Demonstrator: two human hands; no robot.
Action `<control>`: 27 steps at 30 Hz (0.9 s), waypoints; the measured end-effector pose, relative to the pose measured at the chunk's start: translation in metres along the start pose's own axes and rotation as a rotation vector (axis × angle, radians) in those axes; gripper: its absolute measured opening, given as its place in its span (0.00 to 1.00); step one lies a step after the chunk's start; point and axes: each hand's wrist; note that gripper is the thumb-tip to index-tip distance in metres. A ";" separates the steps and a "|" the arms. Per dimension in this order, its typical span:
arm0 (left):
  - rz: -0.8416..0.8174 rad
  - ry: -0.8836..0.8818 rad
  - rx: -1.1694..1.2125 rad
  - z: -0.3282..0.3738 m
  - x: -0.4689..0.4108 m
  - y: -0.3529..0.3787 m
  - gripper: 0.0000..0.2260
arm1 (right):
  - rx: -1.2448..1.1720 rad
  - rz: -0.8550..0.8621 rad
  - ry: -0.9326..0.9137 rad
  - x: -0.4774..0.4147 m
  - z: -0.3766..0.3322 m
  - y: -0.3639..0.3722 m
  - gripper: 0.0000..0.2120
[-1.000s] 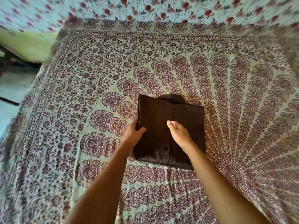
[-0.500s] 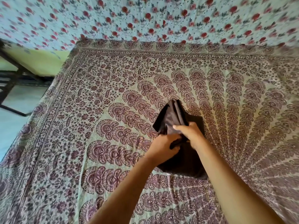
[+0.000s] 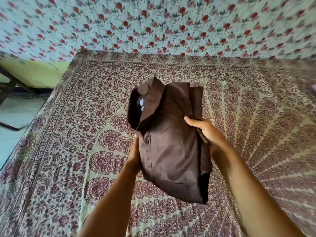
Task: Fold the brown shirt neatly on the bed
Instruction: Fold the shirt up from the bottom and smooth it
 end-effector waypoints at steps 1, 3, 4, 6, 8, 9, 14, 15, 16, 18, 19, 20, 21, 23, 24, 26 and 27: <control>-0.034 0.035 0.015 0.002 0.004 -0.003 0.28 | -0.114 0.012 0.018 0.003 0.000 -0.001 0.23; 0.005 0.121 0.056 0.006 0.004 -0.021 0.27 | -0.277 0.041 0.077 0.006 0.008 -0.007 0.12; 0.043 0.157 0.071 0.007 0.001 -0.032 0.28 | -0.300 0.068 0.090 0.006 0.015 -0.014 0.11; -0.001 0.166 0.091 0.006 -0.001 -0.051 0.33 | -0.243 0.100 0.110 0.001 0.043 -0.032 0.09; 0.048 0.091 0.040 -0.006 -0.005 -0.064 0.32 | -0.075 0.133 0.142 -0.005 0.080 -0.046 0.20; 0.100 0.074 -0.031 -0.014 -0.009 -0.068 0.26 | -0.017 0.131 0.195 -0.003 0.094 -0.049 0.19; 0.214 0.116 -0.358 -0.050 -0.036 -0.072 0.25 | 0.107 0.246 0.379 0.003 0.162 -0.067 0.03; 0.253 0.119 -0.407 -0.055 -0.040 -0.070 0.27 | 0.159 0.309 0.371 0.006 0.175 -0.070 0.06; 0.280 0.108 -0.443 -0.058 -0.041 -0.067 0.28 | 0.247 0.378 0.351 0.008 0.188 -0.072 0.10; 0.313 0.085 -0.486 -0.059 -0.045 -0.065 0.29 | 0.447 0.513 0.286 0.021 0.201 -0.070 0.19; 0.333 0.080 -0.505 -0.057 -0.049 -0.067 0.29 | 0.550 0.545 0.232 0.028 0.205 -0.066 0.22; 0.367 0.056 -0.545 -0.055 -0.053 -0.067 0.28 | 0.661 0.552 0.191 0.034 0.207 -0.061 0.26; 0.401 0.047 -0.577 -0.052 -0.057 -0.067 0.25 | 0.767 0.535 0.170 0.038 0.208 -0.055 0.30; 0.465 0.051 -0.601 -0.050 -0.064 -0.067 0.21 | 0.936 0.486 0.140 0.042 0.217 -0.048 0.30; 0.498 0.063 -0.605 -0.052 -0.065 -0.066 0.21 | 0.991 0.479 0.118 0.042 0.221 -0.046 0.26; 0.535 0.097 -0.614 -0.057 -0.061 -0.059 0.22 | 1.029 0.537 0.072 0.039 0.225 -0.049 0.17; 0.550 0.132 -0.626 -0.061 -0.060 -0.056 0.20 | 1.025 0.589 0.054 0.038 0.224 -0.051 0.14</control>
Point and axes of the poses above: each hand's wrist, its own x-axis away from the middle knuckle, its own y-axis out of the palm, z = x × y, and after that the axes turned 14 degrees about -y, right-handed
